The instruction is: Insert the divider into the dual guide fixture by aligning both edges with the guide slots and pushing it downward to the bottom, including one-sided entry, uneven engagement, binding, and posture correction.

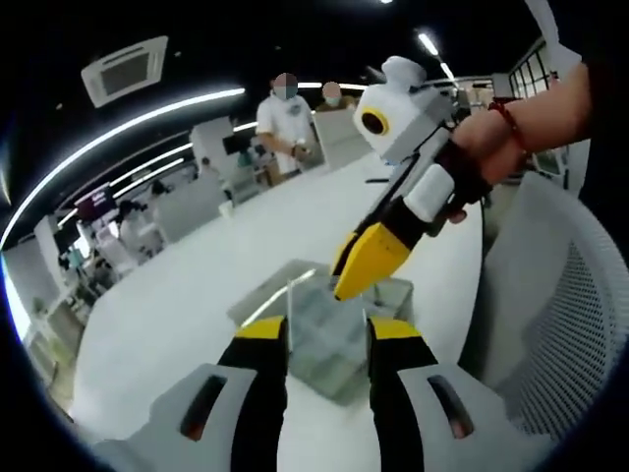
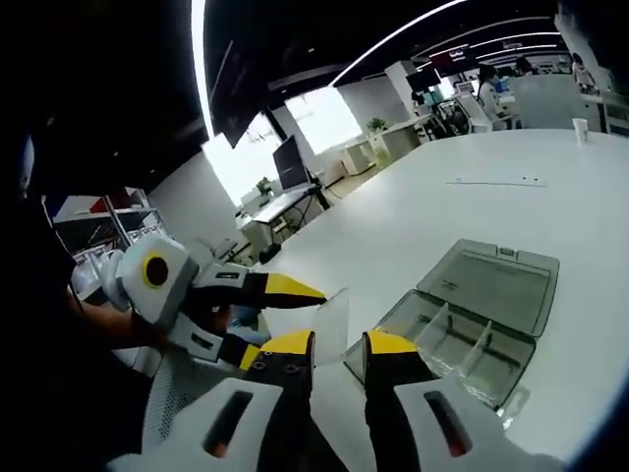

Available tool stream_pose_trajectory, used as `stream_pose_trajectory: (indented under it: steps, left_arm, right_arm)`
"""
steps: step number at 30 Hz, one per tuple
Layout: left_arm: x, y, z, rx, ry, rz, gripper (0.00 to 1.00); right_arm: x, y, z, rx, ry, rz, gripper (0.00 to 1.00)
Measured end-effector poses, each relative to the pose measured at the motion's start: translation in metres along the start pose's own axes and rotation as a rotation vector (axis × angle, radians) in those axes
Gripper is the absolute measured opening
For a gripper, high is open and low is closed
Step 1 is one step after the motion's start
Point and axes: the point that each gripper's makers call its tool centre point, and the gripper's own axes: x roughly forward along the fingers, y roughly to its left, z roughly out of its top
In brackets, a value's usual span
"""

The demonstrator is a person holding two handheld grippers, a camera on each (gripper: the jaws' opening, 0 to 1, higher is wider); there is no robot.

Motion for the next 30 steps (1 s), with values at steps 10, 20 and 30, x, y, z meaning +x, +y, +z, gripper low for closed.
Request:
stream_pose_trajectory:
  steps: [10,20,30]
  left_arm:
    - [0.002,-0.005,0.002,0.036,-0.001,-0.018,0.29]
    - [0.002,-0.007,0.002,0.033,-0.006,-0.022,0.28]
    - [0.003,-0.003,0.002,0.054,0.003,0.001,0.37]
  right_arm:
    - [0.000,0.000,-0.002,0.037,0.001,0.011,0.13]
    - [-0.008,0.009,0.008,0.117,-0.034,0.040,0.00]
    - [-0.006,0.017,0.005,0.200,-0.017,0.077,0.00]
